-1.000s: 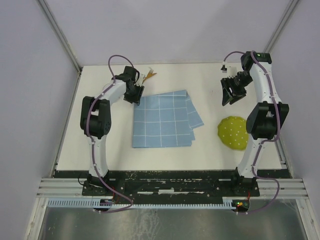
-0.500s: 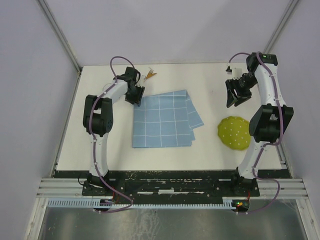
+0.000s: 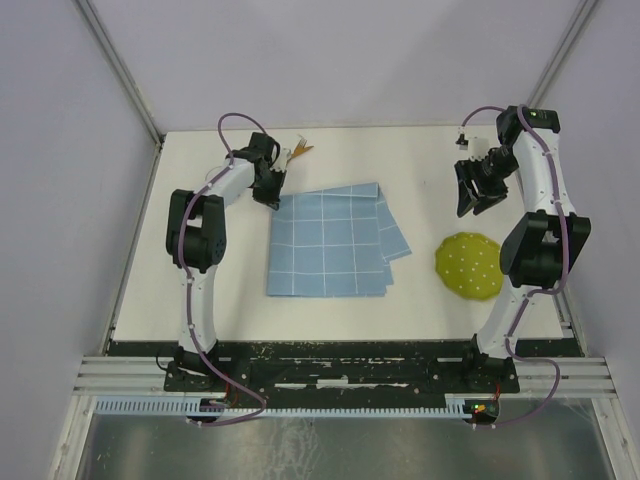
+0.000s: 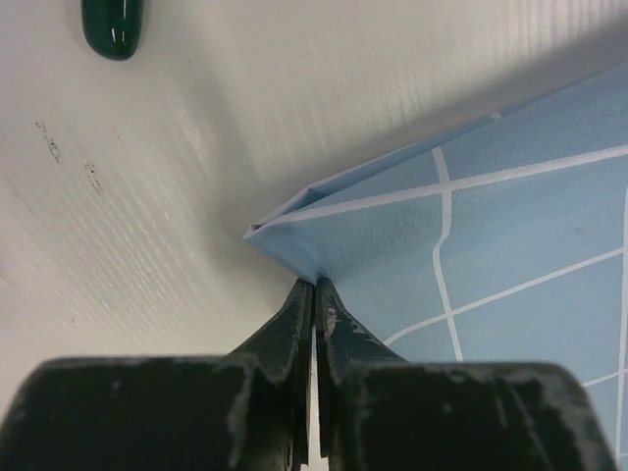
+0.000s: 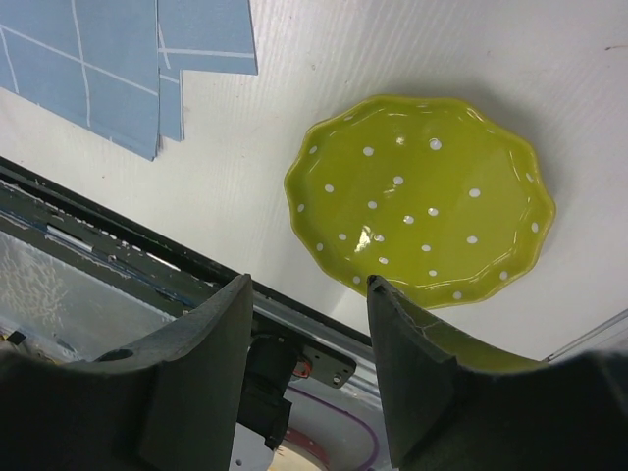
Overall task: Set the dinner table for one person
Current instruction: Adjust the napkin at the center of the board.
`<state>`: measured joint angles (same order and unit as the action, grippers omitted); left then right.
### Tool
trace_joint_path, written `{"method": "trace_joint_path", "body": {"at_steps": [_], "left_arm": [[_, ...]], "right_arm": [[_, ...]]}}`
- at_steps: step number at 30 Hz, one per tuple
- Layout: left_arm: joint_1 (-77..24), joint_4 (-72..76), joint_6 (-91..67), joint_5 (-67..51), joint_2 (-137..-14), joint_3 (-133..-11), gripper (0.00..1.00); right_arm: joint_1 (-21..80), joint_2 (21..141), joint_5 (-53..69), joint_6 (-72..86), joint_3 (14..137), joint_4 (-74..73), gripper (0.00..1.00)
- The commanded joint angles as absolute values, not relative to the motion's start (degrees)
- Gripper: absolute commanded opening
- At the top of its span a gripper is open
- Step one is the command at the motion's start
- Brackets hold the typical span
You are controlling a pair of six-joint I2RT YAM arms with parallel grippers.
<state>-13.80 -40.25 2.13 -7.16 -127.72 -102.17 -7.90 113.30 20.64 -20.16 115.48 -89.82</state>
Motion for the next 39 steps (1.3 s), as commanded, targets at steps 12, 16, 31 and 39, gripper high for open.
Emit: {"method": "trace_joint_path", "body": {"at_steps": [12, 16, 31, 39], "left_arm": [[-12.67, -40.97, -1.53, -12.53, -119.41, -106.01, 0.03], [-12.41, -43.41, -1.14, -13.73, -116.35, -107.89, 0.03], [-12.33, -44.82, -1.84, -19.84, -107.77, -110.82, 0.03], [-12.30, -45.57, -2.40, -21.69, -108.17, -112.11, 0.03]], "right_arm": [[-8.17, 108.90, 19.55, -19.02, 113.37, -88.39, 0.58], [-8.17, 108.94, 19.36, -18.87, 113.44, -87.84, 0.57], [-8.17, 107.86, 21.41, -18.58, 111.14, -86.96, 0.57], [-8.18, 107.62, 20.99, -19.16, 112.01, -88.04, 0.56]]}}
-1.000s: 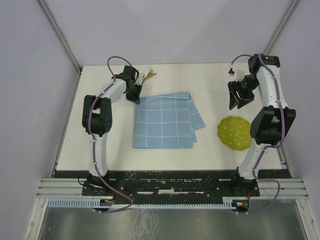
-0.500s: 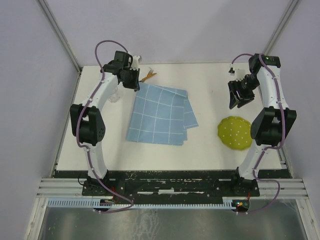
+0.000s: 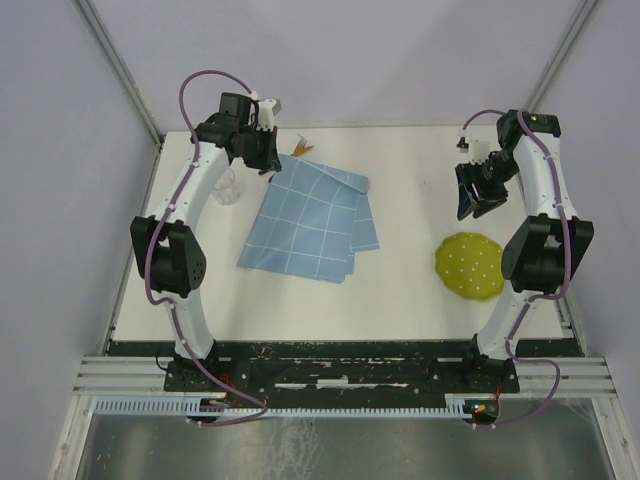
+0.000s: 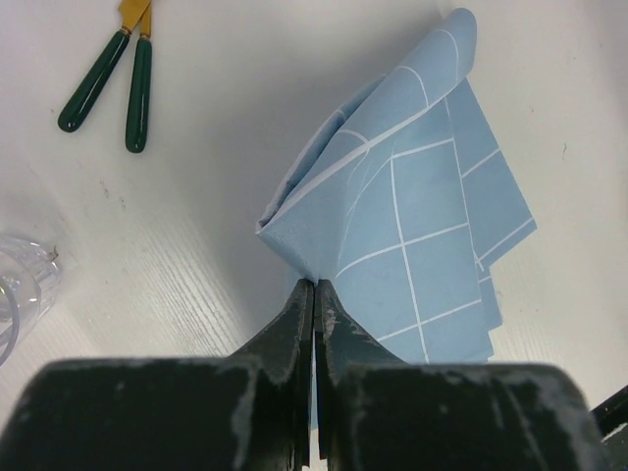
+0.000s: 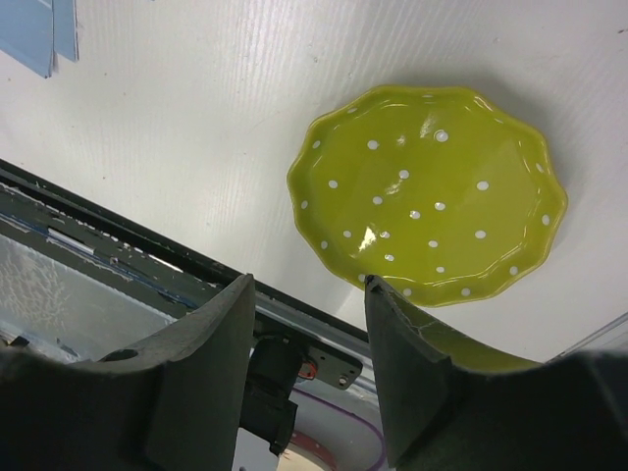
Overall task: Set the dinner table for one person
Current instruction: Adjust the napkin at the center of the board.
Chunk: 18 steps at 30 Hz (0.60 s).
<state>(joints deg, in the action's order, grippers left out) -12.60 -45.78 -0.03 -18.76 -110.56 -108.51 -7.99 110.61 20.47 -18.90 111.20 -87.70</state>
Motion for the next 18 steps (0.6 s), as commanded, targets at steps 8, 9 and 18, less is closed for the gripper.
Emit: {"method": "trace_joint_path", "body": {"at_steps": [8, 9, 18], "left_arm": [[-12.35, -46.06, -2.22, -22.58, -108.72, -114.07, 0.03], [-12.33, -46.01, -2.28, -22.89, -108.72, -114.06, 0.03], [-12.31, -45.70, -2.10, -31.23, -108.45, -115.19, 0.03]], "right_arm": [[-8.13, 107.17, 21.86, -19.23, 108.74, -87.07, 0.56], [-8.09, 107.33, 22.44, -19.11, 108.84, -86.97, 0.56], [0.61, 112.63, 21.22, -17.79, 119.87, -87.06, 0.59]]}}
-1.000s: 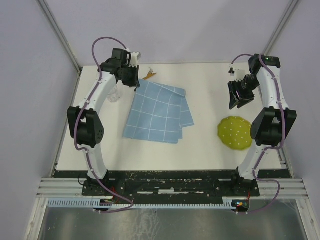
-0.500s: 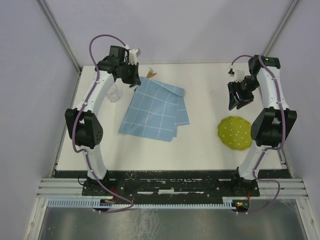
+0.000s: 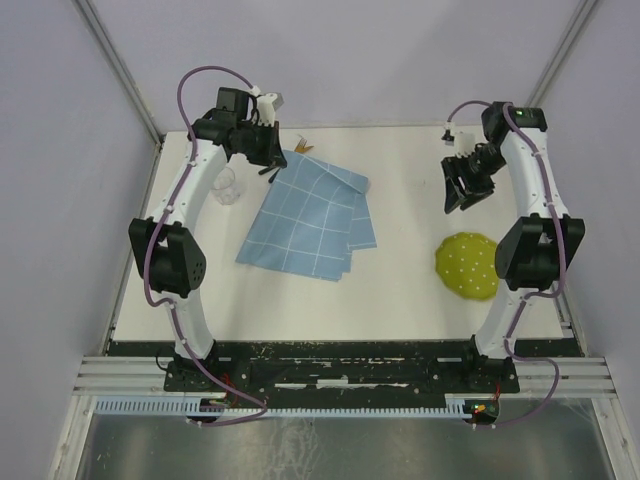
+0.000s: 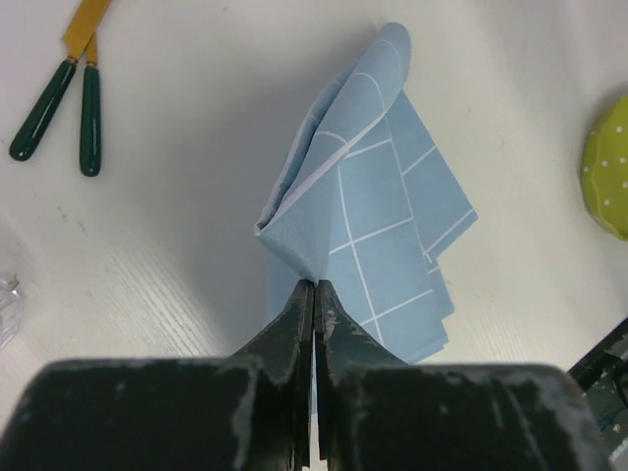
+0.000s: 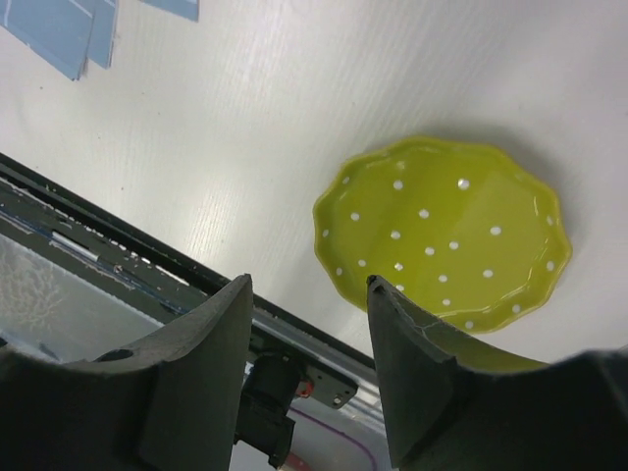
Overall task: Set the dinner table for one person
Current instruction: Adjust the napkin at the center of the board.
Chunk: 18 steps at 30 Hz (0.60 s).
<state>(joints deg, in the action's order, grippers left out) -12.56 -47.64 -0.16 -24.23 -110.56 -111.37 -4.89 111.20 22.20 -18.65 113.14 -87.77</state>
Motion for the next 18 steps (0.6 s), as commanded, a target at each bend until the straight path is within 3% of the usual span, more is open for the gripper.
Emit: {"method": "trace_joint_path", "body": {"at_steps": [1, 7, 18], "left_arm": [[-12.31, -45.66, -1.78, -32.14, -108.20, -115.27, 0.03], [-12.31, -45.64, -0.01, -34.37, -105.60, -115.55, 0.03], [-12.30, -47.37, 0.64, -31.82, -104.40, -114.40, 0.03]], "right_arm": [[1.92, 113.23, 20.32, -17.52, 121.03, -86.71, 0.59], [5.86, 114.58, 16.59, -15.77, 123.68, -82.91, 0.58], [5.83, 111.05, 14.59, -13.56, 113.62, -73.62, 0.58]]}}
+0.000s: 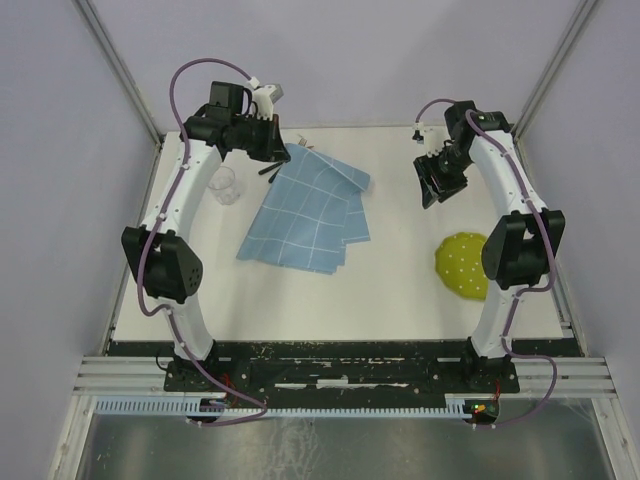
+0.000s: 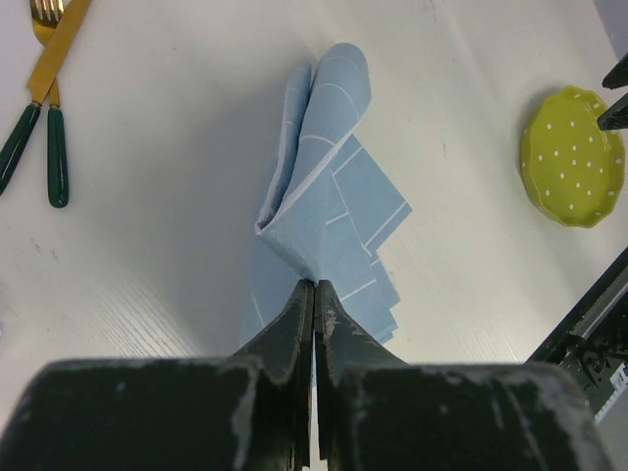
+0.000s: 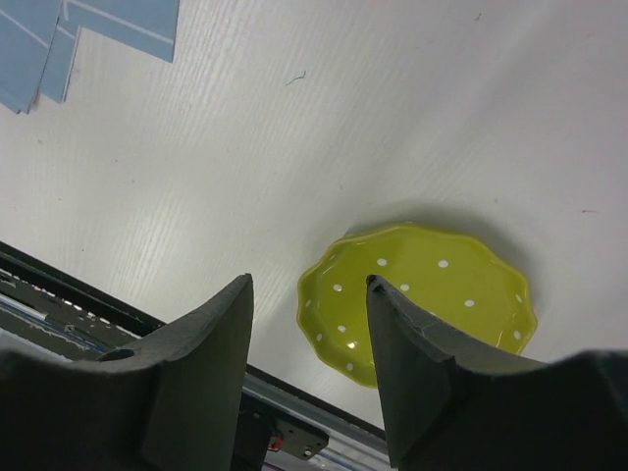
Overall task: Set the dinner table for one person
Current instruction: Adjust the napkin at the center of the board.
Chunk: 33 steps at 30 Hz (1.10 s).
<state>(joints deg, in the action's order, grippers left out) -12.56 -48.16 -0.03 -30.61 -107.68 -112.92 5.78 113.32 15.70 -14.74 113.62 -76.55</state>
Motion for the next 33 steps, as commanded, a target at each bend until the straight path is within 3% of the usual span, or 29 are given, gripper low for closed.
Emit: {"method": "trace_joint_path", "body": {"at_steps": [1, 14, 21, 33], "left_arm": [[-12.30, -47.37, 0.48, -31.82, -104.53, -114.32, 0.03], [-12.27, -57.05, 5.38, -20.32, -105.29, -128.89, 0.03], [-12.22, -57.57, 6.40, -17.54, -101.04, -129.28, 0.03], [-16.87, -55.64, 2.08, -26.33, -102.80, -129.68, 0.03]], "right_arm": [[5.82, 111.02, 14.47, -13.47, 113.26, -73.47, 0.58], [4.47, 106.56, 11.45, -13.68, 108.98, -71.28, 0.57], [3.48, 105.91, 12.36, -12.67, 107.60, -70.70, 0.57], [1.50, 104.22, 12.34, -12.44, 106.33, -70.85, 0.57]]}}
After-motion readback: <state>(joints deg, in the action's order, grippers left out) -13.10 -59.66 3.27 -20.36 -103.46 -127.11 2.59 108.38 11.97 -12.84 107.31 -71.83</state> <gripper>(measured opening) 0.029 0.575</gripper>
